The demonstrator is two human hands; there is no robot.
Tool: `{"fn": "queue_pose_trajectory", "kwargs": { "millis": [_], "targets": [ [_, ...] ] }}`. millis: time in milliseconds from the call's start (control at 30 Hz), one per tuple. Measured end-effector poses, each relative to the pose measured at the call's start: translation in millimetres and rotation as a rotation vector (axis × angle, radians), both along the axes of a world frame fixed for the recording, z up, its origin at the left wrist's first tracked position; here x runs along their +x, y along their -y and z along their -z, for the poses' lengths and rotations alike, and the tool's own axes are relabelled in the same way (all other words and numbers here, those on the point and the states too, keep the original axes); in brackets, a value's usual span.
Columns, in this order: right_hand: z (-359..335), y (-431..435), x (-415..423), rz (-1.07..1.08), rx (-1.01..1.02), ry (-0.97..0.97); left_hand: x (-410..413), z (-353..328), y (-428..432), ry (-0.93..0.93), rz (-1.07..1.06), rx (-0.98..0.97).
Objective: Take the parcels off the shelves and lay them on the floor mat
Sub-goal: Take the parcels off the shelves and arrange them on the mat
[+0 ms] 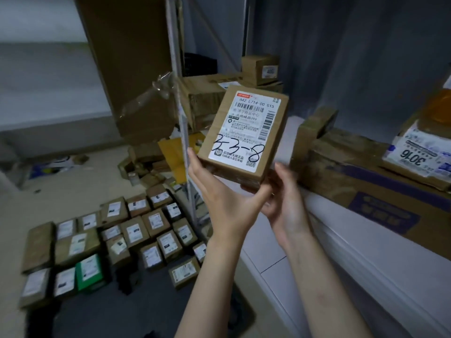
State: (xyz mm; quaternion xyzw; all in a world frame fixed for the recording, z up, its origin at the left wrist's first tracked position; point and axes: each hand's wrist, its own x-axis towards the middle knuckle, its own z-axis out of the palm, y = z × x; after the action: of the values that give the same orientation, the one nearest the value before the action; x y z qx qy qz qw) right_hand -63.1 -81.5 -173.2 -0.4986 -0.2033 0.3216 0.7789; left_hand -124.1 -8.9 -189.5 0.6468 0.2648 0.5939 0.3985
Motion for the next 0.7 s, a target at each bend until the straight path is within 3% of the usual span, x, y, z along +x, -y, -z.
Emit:
{"fn": "queue_pose_trajectory", "kwargs": {
  "millis": [333, 700],
  "targets": [
    [30.1, -29.9, -63.9, -0.240, -0.057, 0.101, -72.5, 35.9, -14.0, -0.042, -0.188, -0.061],
    [41.9, -103.5, -194.4, -0.340, -0.137, 0.018, -208.8, 58.4, -78.4, -0.095, -0.328, -0.133]
  ]
}}
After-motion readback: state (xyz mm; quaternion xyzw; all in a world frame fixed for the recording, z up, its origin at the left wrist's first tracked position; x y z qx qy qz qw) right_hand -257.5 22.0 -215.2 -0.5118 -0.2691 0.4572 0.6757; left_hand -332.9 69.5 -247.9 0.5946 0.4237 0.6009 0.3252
